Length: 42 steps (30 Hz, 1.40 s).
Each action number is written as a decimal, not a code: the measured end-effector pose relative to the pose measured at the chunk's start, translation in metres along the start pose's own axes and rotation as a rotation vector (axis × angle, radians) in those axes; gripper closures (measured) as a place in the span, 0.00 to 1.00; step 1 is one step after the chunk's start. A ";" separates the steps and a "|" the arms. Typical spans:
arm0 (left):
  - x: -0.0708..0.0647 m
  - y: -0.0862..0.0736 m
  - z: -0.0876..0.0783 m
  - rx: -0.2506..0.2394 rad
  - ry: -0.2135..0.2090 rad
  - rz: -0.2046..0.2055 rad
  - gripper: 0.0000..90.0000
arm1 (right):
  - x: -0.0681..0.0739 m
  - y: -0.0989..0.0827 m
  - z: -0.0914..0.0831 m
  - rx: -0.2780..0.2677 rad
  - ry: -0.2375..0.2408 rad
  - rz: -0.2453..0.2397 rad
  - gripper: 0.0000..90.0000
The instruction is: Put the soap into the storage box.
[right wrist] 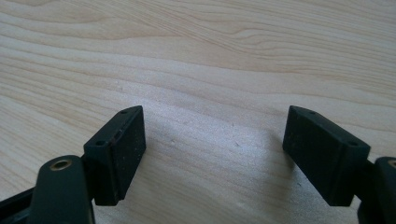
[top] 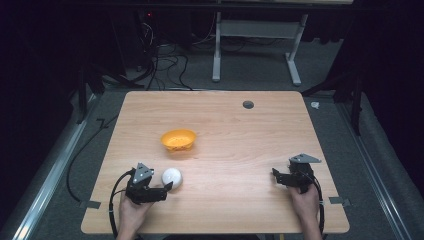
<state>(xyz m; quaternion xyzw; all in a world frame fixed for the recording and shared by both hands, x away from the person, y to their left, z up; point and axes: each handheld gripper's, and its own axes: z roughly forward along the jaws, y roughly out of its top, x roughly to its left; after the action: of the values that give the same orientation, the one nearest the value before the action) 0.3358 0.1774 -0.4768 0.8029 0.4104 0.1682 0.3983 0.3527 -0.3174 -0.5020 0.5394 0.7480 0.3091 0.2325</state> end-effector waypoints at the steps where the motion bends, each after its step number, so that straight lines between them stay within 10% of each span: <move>1: 0.000 0.000 0.000 0.000 0.000 0.000 0.16 | 0.000 0.000 0.000 0.000 0.000 0.000 0.24; 42: -0.017 0.000 0.039 0.108 0.048 0.056 0.28 | 0.000 0.000 0.000 0.001 0.002 0.003 0.24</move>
<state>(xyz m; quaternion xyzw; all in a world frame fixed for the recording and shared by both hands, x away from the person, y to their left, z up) 0.3486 0.1442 -0.5007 0.8301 0.4056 0.1762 0.3396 0.3527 -0.3173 -0.5018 0.5402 0.7476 0.3096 0.2312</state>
